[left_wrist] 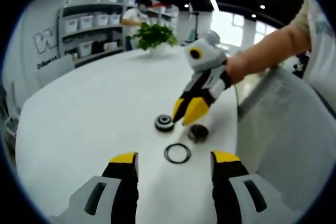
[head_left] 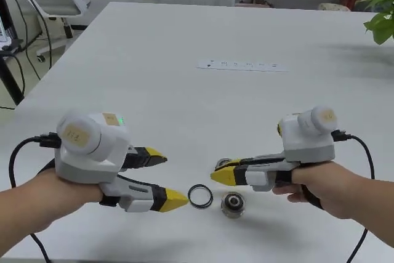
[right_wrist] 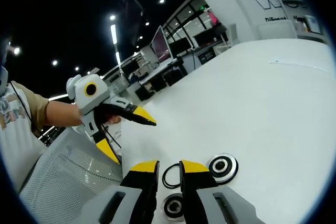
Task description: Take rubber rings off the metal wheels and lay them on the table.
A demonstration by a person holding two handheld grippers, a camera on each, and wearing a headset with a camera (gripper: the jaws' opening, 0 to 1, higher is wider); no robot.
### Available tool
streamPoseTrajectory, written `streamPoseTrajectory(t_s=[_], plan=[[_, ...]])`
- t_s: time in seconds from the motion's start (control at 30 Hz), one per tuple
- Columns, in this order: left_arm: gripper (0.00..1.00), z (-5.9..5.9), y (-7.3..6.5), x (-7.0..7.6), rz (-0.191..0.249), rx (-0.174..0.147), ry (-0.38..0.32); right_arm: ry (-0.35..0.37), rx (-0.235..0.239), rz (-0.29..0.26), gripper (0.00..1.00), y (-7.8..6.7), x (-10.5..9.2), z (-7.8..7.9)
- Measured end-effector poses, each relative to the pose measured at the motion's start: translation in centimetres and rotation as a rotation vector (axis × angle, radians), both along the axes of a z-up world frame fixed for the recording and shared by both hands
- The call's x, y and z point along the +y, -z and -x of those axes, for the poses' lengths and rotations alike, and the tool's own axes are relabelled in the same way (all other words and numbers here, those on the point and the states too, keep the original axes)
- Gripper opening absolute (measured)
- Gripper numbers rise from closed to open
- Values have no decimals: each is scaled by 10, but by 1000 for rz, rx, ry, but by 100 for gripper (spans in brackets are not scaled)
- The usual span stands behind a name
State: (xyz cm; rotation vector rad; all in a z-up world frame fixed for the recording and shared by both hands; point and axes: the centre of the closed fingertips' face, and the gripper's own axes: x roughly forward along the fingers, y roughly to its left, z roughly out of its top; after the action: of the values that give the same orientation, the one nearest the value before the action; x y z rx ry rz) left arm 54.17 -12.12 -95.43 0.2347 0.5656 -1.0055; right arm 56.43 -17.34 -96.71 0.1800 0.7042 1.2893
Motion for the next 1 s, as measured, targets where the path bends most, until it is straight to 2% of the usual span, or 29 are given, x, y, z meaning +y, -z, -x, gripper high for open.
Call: streamPoseTrajectory(t_s=[0.6,1.0], plan=[[56,-23,-3,-16,13,-6,-1,86,-52,-15,17,-10,-30,-23],[55,-32,3,-27,10,10,9,105,-97,43,20,2,-48,-31]])
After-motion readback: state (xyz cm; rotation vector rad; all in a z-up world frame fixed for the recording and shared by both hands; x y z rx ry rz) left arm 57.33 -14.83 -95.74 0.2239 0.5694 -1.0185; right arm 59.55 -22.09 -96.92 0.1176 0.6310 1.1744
